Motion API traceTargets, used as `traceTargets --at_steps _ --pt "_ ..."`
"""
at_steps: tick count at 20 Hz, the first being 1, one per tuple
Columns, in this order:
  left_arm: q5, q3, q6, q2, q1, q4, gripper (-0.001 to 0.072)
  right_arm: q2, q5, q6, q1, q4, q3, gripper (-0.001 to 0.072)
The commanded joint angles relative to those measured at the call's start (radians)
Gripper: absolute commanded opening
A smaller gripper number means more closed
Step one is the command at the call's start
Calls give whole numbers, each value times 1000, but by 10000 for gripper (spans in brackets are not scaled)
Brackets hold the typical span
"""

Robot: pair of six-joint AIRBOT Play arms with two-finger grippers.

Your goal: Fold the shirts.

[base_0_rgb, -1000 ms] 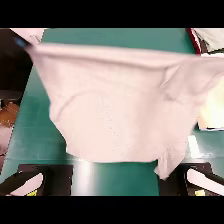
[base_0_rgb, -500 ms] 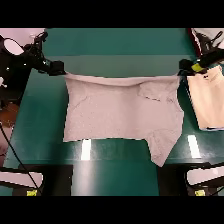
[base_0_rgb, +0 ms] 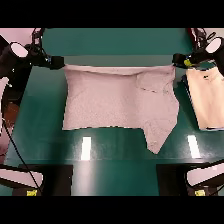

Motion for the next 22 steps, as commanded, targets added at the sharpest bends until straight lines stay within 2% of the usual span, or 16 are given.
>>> traceTargets --at_steps 1,3,5,11,15,16,17,18,19,22 --pt "-225 -1 17 -1 0 78 22 11 219 -16 29 -146 0 10" --pt "-327 -9 16 -1 0 121 22 13 333 -32 52 -186 -1 10" --pt "-330 -50 16 -1 0 127 22 14 366 -32 67 -183 -14 10" --pt "-228 -183 16 -1 0 126 22 16 328 -21 101 -181 -181 11" --pt "-235 -185 14 -1 0 118 25 16 317 9 108 -171 -216 20" --pt "-249 -185 15 -1 0 119 36 20 327 9 108 -172 -216 109" --pt "-268 -185 14 -1 0 119 148 28 347 9 107 -173 -215 258" --pt "-288 -184 14 0 1 123 390 42 372 9 98 -171 -215 329" --pt "-313 -183 6 2 1 124 496 60 404 9 92 -172 -215 329" --pt "-454 -167 -2 17 23 133 498 146 512 -14 48 -126 -221 329"
